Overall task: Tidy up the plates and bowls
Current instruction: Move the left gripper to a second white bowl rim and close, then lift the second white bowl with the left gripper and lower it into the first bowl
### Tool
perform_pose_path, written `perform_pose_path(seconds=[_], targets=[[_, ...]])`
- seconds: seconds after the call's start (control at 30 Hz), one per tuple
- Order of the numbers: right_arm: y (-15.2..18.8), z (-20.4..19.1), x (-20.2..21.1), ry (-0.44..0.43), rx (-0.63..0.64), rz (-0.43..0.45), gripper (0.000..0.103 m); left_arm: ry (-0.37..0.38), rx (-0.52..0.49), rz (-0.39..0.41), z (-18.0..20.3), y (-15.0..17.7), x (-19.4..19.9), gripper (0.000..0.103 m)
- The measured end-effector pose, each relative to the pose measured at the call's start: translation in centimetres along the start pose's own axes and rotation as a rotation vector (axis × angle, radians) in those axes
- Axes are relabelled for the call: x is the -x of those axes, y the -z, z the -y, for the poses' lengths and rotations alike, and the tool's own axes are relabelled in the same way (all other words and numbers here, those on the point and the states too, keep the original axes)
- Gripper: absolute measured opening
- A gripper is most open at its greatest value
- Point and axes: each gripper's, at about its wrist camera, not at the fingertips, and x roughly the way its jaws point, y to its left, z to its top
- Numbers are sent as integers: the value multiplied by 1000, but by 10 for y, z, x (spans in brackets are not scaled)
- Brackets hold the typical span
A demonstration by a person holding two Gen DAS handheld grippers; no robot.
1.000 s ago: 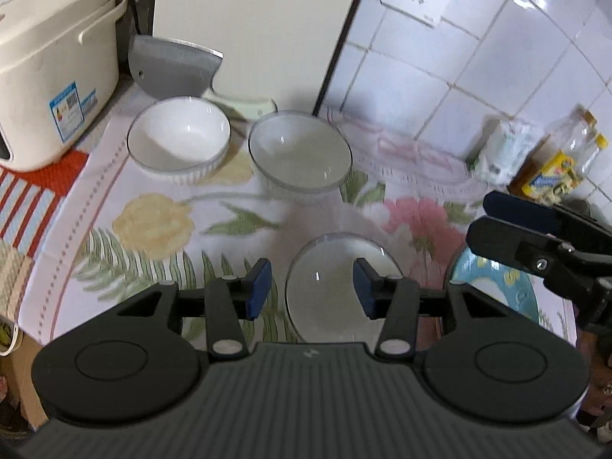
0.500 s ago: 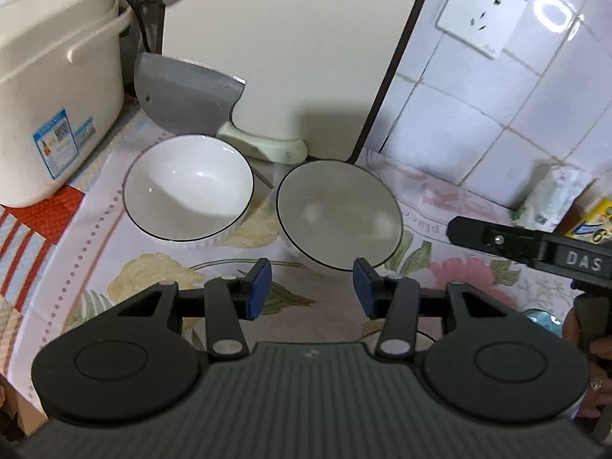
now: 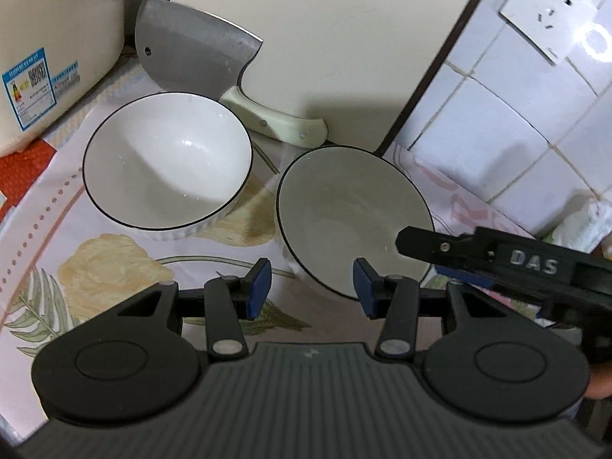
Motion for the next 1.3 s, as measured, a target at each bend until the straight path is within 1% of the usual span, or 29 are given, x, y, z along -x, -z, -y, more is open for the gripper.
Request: perform_pose_path(seconds=[0.07, 0.1, 0.13, 0.17, 0.2, 0.27, 0.3, 0.37, 0.43, 0.53, 0.6, 0.7, 0.77, 0.97, 1.07, 1.13, 1.3], targets=[[-1, 1, -8, 21, -20, -8, 48, -9, 4, 0, 1, -1, -4, 43], [-2, 2, -12, 23, -28, -14, 44, -13, 10, -7, 0, -1, -6, 42], [-3, 3, -16, 26, -32, -19, 37, -8, 20, -12, -1, 0, -8, 34], [-3, 3, -18, 32, -32, -22, 30, 4, 31, -20, -3, 0, -10, 29], [-3, 3, -20, 31, -33, -21, 27, 14, 43, -20, -5, 1, -11, 27], [-2, 1, -22, 26, -31, -23, 18, 14, 56, -23, -7, 2, -13, 24], [-1, -1, -23, 35, -22, -23, 17, 10, 57, -28, -7, 2, -15, 23], [1, -6, -26, 47, 21, -44, 17, -9, 55, -40, -8, 4, -19, 16], [5, -9, -30, 47, 55, -58, 16, -26, 51, -53, -9, 7, -22, 13], [11, -14, -25, 62, 83, -56, 16, -29, 48, -57, -9, 10, -15, 13], [15, -15, -18, 55, 74, -55, 16, -19, 48, -56, -8, 13, -4, 13], [18, -19, 1, 33, 55, -27, 16, 8, 54, -35, -7, 14, 17, 13], [22, -23, 17, 35, 47, -21, 17, 22, 51, -45, -5, 13, 31, 13], [39, -30, 63, 24, -34, -28, 17, 5, -44, -42, 19, 18, 78, 12], [50, -34, 86, 14, -47, -10, 17, 12, -77, -35, 26, 26, 99, 13], [56, -36, 100, 7, -58, -4, 17, 13, -93, -45, 31, 34, 113, 13], [74, -43, 127, 21, -25, 17, 18, 23, -98, -71, 34, 53, 133, 13]])
